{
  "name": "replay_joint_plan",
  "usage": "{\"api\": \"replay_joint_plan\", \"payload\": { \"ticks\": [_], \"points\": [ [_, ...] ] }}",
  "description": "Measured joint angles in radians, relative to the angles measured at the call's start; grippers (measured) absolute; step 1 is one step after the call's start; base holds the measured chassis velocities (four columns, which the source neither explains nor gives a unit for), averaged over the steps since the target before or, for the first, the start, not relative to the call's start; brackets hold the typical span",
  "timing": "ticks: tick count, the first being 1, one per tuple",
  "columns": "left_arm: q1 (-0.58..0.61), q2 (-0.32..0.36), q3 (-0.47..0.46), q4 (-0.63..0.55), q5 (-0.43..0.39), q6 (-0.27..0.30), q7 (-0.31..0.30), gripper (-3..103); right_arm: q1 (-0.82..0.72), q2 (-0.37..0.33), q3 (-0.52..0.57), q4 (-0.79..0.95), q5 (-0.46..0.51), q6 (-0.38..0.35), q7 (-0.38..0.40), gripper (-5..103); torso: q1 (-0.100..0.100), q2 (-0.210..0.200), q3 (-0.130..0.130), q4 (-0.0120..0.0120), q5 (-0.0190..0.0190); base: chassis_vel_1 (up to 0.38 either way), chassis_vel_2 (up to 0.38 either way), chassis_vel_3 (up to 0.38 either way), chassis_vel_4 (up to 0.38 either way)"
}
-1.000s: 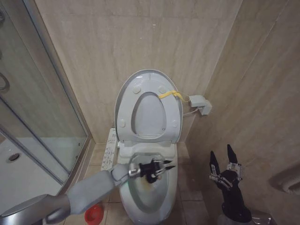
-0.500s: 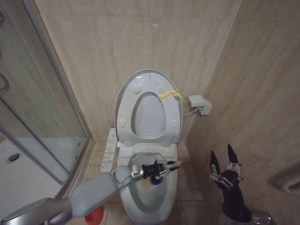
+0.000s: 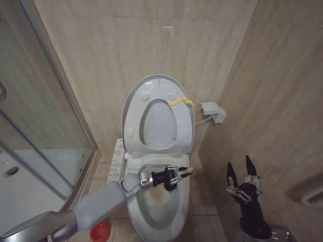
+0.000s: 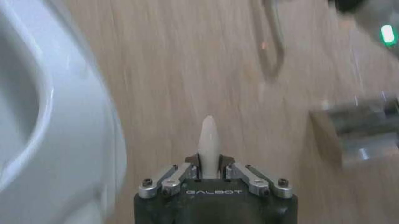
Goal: Open the toilet lid, clean the toilet bowl with a toilet brush, close the toilet lid, and flush.
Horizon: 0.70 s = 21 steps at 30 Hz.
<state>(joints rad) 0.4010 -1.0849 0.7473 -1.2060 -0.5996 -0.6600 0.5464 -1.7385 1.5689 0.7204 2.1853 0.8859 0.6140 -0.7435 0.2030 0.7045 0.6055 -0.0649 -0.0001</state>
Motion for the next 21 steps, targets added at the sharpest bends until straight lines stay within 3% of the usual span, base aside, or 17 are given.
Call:
{"api": "replay_joint_plan", "payload": {
  "ticks": [4,9,10,11,14,17,21],
  "points": [
    [0.029,0.036,-0.014,0.028,0.017,-0.006,0.012,20,-0.001,-0.006,-0.008,0.001,0.0,0.0,-0.001,100,0.0,0.0,0.0,0.0028,0.0,0.0,0.0,0.0,0.0],
    [0.005,0.027,-0.03,-0.038,-0.004,0.006,0.007,20,-0.003,-0.002,-0.007,0.003,-0.002,0.0,-0.003,100,0.0,0.0,0.0,0.0012,0.0,0.0,0.0,0.0,0.0],
    [-0.011,0.019,-0.035,-0.071,-0.015,0.012,0.003,20,-0.004,0.003,-0.006,0.004,-0.004,0.0,-0.004,100,0.0,0.0,0.0,-0.0006,-0.0003,0.0,0.0,0.0,0.0],
    [-0.015,0.019,-0.036,-0.075,-0.015,0.013,0.005,20,-0.004,0.006,-0.007,0.004,-0.004,0.001,-0.005,100,0.0,0.0,0.0,-0.0009,-0.0001,0.0,0.0,0.0,0.0],
    [-0.002,0.032,-0.038,-0.038,0.013,0.005,0.022,20,-0.008,0.007,-0.01,0.007,-0.007,0.001,-0.007,100,0.0,0.0,0.0,-0.0006,0.0001,0.0,0.0,0.0,0.0],
    [0.045,0.074,-0.052,0.021,0.05,-0.005,0.035,20,-0.01,-0.001,-0.015,0.014,-0.006,0.001,-0.008,100,0.0,0.0,0.0,0.0024,0.0001,0.0,0.0,0.0,0.0],
    [0.047,0.083,-0.047,-0.018,0.043,-0.001,0.03,20,-0.012,-0.004,-0.013,0.016,-0.004,0.001,-0.008,100,0.0,0.0,0.0,0.0023,0.0001,0.04,0.031,0.013,0.013]
  ]
}}
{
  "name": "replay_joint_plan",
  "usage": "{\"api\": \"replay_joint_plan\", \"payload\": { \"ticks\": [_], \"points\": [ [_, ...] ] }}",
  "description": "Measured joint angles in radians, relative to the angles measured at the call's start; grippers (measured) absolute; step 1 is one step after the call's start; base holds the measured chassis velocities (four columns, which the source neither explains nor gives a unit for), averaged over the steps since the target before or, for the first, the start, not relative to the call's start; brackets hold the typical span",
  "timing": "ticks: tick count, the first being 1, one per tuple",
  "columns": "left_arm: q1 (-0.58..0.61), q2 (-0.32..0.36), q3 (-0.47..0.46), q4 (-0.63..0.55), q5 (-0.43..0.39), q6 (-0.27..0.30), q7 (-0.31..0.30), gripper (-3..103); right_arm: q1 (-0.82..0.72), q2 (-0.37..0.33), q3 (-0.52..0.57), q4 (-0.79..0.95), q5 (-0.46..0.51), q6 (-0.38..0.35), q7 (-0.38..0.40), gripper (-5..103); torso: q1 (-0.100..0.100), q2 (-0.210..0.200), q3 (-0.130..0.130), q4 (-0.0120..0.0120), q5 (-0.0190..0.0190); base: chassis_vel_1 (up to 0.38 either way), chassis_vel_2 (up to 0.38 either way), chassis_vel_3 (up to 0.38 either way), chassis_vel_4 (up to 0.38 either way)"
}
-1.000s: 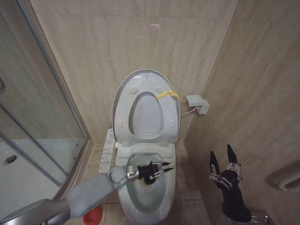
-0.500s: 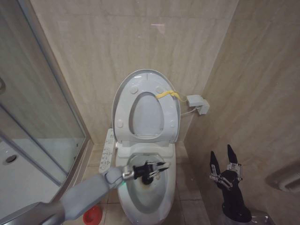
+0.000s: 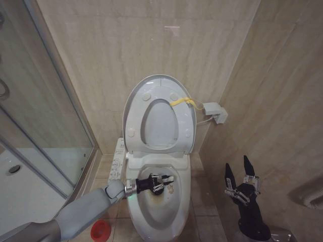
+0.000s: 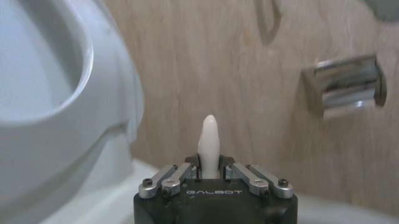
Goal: Open the toilet lid, clean the toilet bowl with a toilet brush, close the toilet lid, and flush.
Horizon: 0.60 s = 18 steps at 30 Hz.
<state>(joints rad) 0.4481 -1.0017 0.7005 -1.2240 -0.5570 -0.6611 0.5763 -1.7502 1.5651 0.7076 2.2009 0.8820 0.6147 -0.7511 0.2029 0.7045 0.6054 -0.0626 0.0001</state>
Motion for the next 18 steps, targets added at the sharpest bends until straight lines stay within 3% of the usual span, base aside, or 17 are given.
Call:
{"api": "replay_joint_plan", "payload": {
  "ticks": [4,7,11,13,16,18],
  "points": [
    [-0.049,-0.051,0.017,-0.083,-0.031,0.01,-0.02,20,0.001,0.006,0.007,0.004,-0.001,-0.001,0.001,100,0.0,0.0,0.0,-0.0027,-0.0002,0.0,0.0,0.0,0.0],
    [-0.067,-0.069,0.034,-0.09,-0.043,0.01,-0.025,20,0.007,0.008,0.008,0.0,-0.001,-0.003,0.002,100,0.0,0.0,0.0,-0.0032,-0.0001,0.0,0.0,0.0,0.0],
    [-0.035,-0.03,0.042,-0.028,-0.019,-0.004,-0.008,20,0.0,0.007,0.009,-0.002,0.0,-0.002,0.0,100,0.0,0.0,0.0,-0.0015,0.0003,0.0,0.0,0.0,0.0],
    [-0.005,-0.002,0.035,-0.006,-0.003,-0.006,-0.004,20,-0.002,0.004,0.006,0.004,0.002,-0.002,-0.001,100,0.0,0.0,0.0,0.0006,0.0,0.0,0.0,0.0,0.0],
    [-0.007,-0.016,0.027,-0.023,-0.003,-0.003,-0.01,20,-0.001,0.003,0.007,0.004,0.004,-0.002,-0.001,100,0.0,0.0,0.0,0.0003,0.0,0.015,0.019,0.0,0.003],
    [-0.03,-0.056,0.022,-0.063,-0.014,0.002,-0.019,20,0.002,0.007,0.012,0.001,0.003,-0.002,-0.001,100,0.0,0.0,0.0,-0.0024,-0.0003,0.0,0.0,0.0,0.0]
  ]
}}
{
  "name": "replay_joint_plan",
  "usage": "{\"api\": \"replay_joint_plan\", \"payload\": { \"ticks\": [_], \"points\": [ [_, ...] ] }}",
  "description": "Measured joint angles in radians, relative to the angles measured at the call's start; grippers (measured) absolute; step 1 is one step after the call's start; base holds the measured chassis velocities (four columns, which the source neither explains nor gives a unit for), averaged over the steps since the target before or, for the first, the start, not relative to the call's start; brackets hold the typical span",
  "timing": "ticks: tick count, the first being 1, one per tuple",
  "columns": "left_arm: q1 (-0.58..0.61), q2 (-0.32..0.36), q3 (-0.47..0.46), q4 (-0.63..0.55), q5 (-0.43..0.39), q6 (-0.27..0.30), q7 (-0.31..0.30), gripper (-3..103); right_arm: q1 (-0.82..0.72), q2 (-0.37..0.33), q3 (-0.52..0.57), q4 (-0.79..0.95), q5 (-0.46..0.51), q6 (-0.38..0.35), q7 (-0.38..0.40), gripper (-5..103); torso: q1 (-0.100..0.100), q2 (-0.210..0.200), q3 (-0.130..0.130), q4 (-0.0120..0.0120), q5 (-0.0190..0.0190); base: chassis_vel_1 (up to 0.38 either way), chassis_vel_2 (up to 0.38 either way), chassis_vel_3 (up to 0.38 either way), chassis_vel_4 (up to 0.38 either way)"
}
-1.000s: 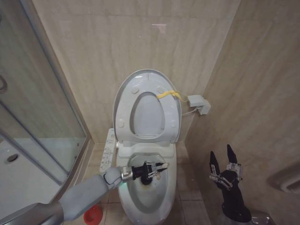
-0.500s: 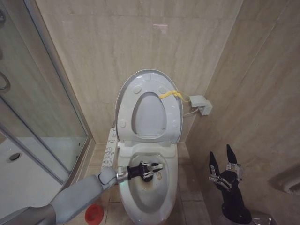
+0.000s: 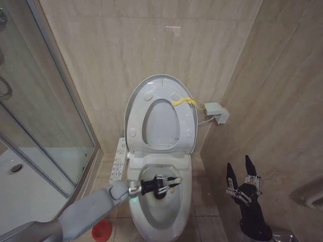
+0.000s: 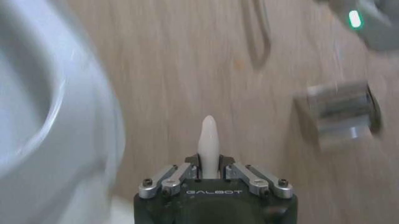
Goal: Open the toilet lid, clean the toilet bowl with a toilet brush, close the toilet lid, and flush.
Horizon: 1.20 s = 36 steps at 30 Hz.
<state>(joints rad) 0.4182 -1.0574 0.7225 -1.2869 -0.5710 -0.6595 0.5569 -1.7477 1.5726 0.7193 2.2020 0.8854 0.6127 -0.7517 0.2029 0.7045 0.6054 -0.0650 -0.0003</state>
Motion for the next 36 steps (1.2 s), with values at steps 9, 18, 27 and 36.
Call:
{"api": "replay_joint_plan", "payload": {
  "ticks": [9,18,27,36],
  "points": [
    [0.033,0.042,0.002,0.072,0.024,-0.016,0.019,20,0.001,0.003,-0.011,-0.006,-0.003,0.001,-0.005,100,0.0,0.0,0.0,0.0032,0.0004,0.0,0.0,0.0,0.0],
    [-0.022,-0.004,-0.006,-0.016,-0.024,0.004,0.004,20,0.003,0.019,-0.01,-0.01,-0.011,0.0,-0.005,100,0.0,0.0,0.0,-0.0008,0.0005,-0.012,-0.009,-0.003,-0.002],
    [-0.049,-0.003,0.039,-0.034,-0.057,0.02,-0.013,20,-0.001,0.031,-0.017,0.004,-0.019,-0.001,-0.006,100,0.0,0.0,0.0,-0.0004,0.0001,0.017,0.024,0.002,0.007],
    [-0.018,-0.001,0.1,0.046,-0.025,0.007,0.001,20,-0.005,0.035,-0.017,0.013,-0.02,-0.004,-0.006,100,0.0,0.0,0.0,0.0021,0.0004,-0.011,-0.019,-0.004,-0.008]
  ]
}}
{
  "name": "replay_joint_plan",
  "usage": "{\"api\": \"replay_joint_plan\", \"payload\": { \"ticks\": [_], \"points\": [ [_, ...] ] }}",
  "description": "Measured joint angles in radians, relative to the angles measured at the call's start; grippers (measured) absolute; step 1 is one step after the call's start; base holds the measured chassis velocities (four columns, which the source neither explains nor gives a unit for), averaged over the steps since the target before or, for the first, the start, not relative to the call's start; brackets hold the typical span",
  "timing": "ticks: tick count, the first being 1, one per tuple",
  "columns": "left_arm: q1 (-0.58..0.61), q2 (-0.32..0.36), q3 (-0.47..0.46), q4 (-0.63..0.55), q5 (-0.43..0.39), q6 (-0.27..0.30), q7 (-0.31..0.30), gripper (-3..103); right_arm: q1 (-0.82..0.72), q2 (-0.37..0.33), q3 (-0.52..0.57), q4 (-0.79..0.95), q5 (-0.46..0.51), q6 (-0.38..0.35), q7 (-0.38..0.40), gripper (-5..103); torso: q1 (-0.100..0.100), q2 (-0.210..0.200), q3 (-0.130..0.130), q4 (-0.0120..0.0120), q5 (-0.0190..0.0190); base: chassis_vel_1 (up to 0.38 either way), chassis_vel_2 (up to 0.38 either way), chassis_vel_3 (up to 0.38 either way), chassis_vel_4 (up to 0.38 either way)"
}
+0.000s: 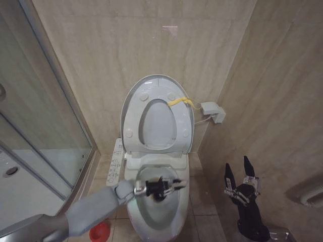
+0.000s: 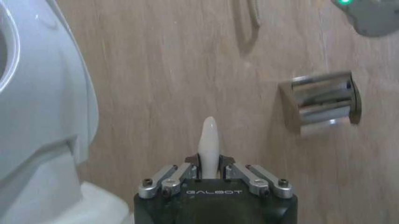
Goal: Open the toilet lid, clean the toilet bowl with a toilet brush, close the toilet lid, and flush.
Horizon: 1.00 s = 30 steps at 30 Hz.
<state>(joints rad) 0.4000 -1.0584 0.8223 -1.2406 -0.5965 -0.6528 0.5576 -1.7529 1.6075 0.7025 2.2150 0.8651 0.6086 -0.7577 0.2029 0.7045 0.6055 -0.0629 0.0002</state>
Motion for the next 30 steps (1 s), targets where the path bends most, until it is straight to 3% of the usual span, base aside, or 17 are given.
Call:
{"api": "replay_joint_plan", "payload": {
  "ticks": [2,4,6,9,11,18,21,24,29,30],
  "points": [
    [-0.005,-0.011,-0.001,-0.027,-0.01,0.006,-0.005,20,0.001,0.0,0.0,0.0,-0.002,-0.001,0.0,100,0.0,0.0,0.0,-0.0002,-0.0003,0.0,0.0,0.0,0.0],
    [-0.026,-0.023,-0.004,-0.073,-0.03,0.014,-0.013,20,0.004,0.001,0.0,-0.002,-0.005,-0.001,0.0,100,0.0,0.0,0.0,-0.0024,-0.0005,0.0,0.0,0.0,0.0],
    [-0.031,-0.014,0.006,-0.068,-0.032,0.01,-0.005,20,0.008,0.001,0.001,-0.013,-0.006,-0.001,0.001,100,0.0,0.0,0.0,-0.0026,0.0,0.0,0.0,0.0,0.0],
    [-0.024,0.001,0.011,-0.05,-0.026,0.004,0.002,20,0.008,0.0,0.003,-0.015,-0.005,-0.001,0.001,100,0.0,0.0,0.0,-0.0021,-0.0002,0.0,0.0,0.0,0.0],
    [0.004,0.045,0.014,-0.007,0.004,-0.014,0.019,20,-0.002,-0.013,0.014,-0.006,0.009,0.002,0.001,100,0.0,0.0,0.0,0.0006,-0.0002,0.0,0.0,0.0,0.0],
    [-0.027,0.045,-0.029,-0.074,-0.004,-0.006,0.014,20,0.004,-0.012,0.015,-0.009,0.011,0.0,0.002,100,0.0,0.0,0.0,-0.0026,-0.0004,0.0,0.0,0.0,0.0],
    [-0.017,0.072,-0.042,-0.025,0.012,-0.017,0.03,20,0.004,-0.011,0.007,-0.015,0.009,0.002,0.0,100,0.0,0.0,0.0,-0.0023,-0.0002,-0.017,-0.01,0.005,0.001],
    [0.025,0.121,-0.062,0.021,0.032,-0.026,0.043,20,0.007,-0.019,-0.006,-0.019,0.008,0.002,0.0,100,0.0,0.0,0.0,0.0004,-0.0002,-0.017,-0.011,0.005,0.001],
    [0.022,0.112,-0.064,-0.023,0.023,-0.025,0.028,20,0.012,-0.02,-0.007,-0.021,0.007,0.001,0.0,100,0.0,0.0,0.0,0.0004,0.0,0.0,0.0,0.0,0.0],
    [0.008,0.088,-0.068,-0.048,0.011,-0.022,0.016,20,0.012,-0.016,-0.006,-0.021,0.004,0.001,0.0,100,0.0,0.0,0.0,-0.001,-0.0003,0.0,0.0,0.0,0.0]
  ]
}}
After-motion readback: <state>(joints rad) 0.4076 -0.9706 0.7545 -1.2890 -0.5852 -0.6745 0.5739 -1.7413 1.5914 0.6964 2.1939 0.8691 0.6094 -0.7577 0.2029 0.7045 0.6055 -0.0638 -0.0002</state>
